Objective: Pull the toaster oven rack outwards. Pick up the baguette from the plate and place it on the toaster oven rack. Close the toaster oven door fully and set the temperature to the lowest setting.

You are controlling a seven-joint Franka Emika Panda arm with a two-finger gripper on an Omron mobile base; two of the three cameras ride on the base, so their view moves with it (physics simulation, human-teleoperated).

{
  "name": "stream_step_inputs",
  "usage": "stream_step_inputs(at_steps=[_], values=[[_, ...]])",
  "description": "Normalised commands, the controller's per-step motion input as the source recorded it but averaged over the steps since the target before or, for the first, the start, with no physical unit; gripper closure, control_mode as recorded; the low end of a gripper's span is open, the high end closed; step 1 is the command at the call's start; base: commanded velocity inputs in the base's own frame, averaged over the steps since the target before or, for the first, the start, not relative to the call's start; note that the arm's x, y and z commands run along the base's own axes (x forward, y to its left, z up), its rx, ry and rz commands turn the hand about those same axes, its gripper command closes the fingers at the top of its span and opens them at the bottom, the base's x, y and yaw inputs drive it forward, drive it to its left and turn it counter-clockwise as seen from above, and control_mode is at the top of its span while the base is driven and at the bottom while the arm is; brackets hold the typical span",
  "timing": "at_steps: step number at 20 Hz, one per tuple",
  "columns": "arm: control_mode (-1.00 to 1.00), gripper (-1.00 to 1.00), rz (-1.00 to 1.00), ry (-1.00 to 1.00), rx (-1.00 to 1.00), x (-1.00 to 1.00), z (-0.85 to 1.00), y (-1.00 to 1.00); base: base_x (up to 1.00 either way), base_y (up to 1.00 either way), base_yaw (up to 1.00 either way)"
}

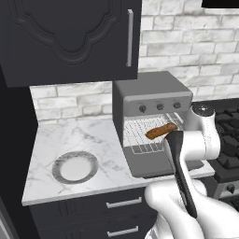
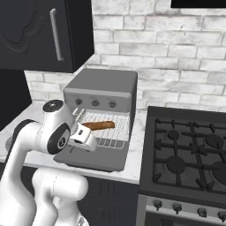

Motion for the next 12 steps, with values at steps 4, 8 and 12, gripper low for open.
stream_step_inputs(at_steps=[4, 8, 12], values=[[-1.00, -1.00, 0.00, -0.04, -0.03, 0.19, -0.23, 0.05, 0.00, 0.00, 0.00], [-1.00, -1.00, 0.00, -0.02, -0.05, 0.11, -0.23, 0.11, 0.00, 0.00, 0.00], [-1.00, -1.00, 0.00, -0.01, -0.07, 0.11, -0.27, 0.18, 0.00, 0.00, 0.00]])
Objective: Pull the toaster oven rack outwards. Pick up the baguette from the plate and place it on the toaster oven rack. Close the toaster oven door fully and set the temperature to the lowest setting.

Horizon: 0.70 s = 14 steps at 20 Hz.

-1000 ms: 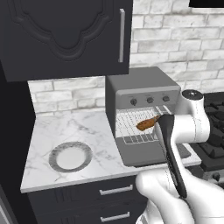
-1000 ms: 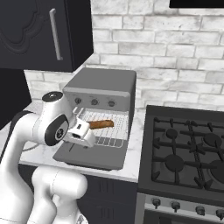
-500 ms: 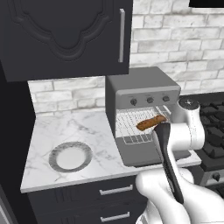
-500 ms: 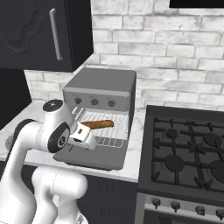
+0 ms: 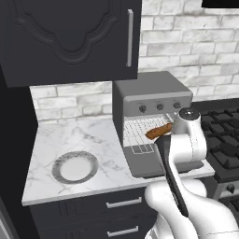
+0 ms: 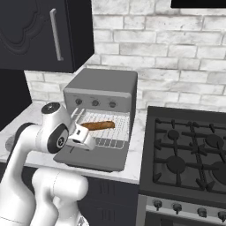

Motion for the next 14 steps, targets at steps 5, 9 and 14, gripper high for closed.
stream_step_inputs(at_steps=[5, 9, 14], values=[[-1.00, -1.00, 0.00, -0.04, -0.07, 0.12, -0.29, 0.17, 0.00, 0.00, 0.00], [-1.00, -1.00, 0.00, -0.07, -0.05, 0.14, -0.32, 0.12, 0.00, 0.00, 0.00], [-1.00, -1.00, 0.00, -0.06, -0.03, 0.20, -0.39, 0.10, 0.00, 0.00, 0.00]])
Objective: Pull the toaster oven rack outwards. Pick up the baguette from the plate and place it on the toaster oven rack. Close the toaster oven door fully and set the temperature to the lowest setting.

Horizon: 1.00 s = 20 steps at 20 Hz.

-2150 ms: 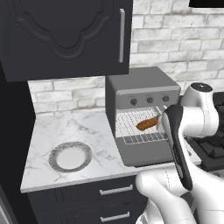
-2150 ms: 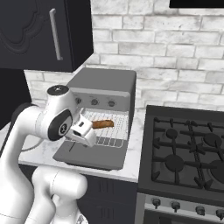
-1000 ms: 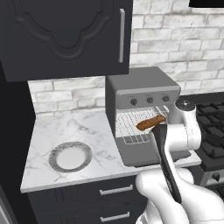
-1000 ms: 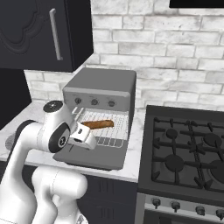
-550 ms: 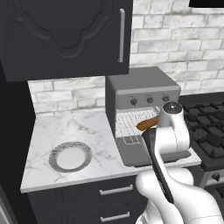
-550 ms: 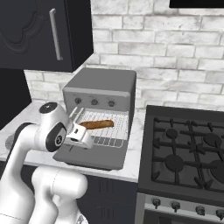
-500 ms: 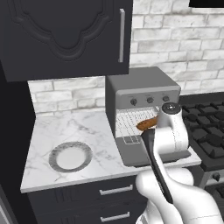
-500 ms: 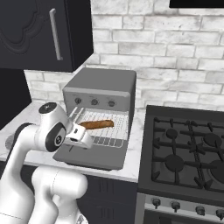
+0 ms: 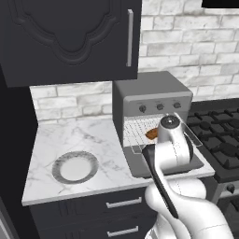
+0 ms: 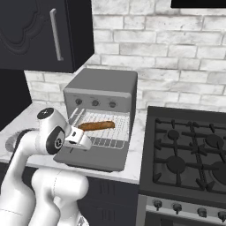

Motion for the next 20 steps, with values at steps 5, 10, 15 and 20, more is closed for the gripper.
stream_step_inputs(at_steps=[5, 10, 15, 20], values=[[-1.00, -1.00, 0.01, -0.05, 0.00, 0.22, -0.36, 0.07, 0.00, 0.00, 0.00], [-1.00, -1.00, 0.00, -0.03, 0.00, 0.23, -0.27, 0.03, 0.00, 0.00, 0.00], [-1.00, -1.00, 0.00, 0.00, 0.00, 0.23, -0.25, 0.02, 0.00, 0.00, 0.00], [-1.00, -1.00, 0.00, 0.00, 0.00, 0.10, -0.30, 0.03, 0.00, 0.00, 0.00]])
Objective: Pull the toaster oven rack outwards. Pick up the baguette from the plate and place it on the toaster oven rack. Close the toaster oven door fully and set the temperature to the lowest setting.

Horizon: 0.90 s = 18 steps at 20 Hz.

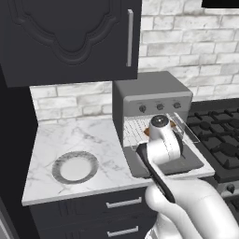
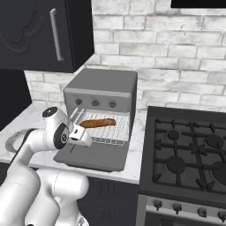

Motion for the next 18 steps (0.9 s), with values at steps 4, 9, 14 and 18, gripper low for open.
stream_step_inputs(at_steps=[4, 9, 14, 18], values=[[-1.00, -1.00, 0.00, -0.02, 0.00, 0.18, -0.37, 0.03, 0.00, 0.00, 0.00], [-1.00, -1.00, 0.00, -0.08, 0.00, 0.24, -0.35, 0.00, 0.00, 0.00, 0.00], [-1.00, -1.00, 0.00, -0.10, 0.00, 0.28, -0.37, 0.00, 0.00, 0.00, 0.00], [-1.00, -1.00, 0.00, -0.08, 0.00, 0.36, -0.36, 0.00, 0.00, 0.00, 0.00]])
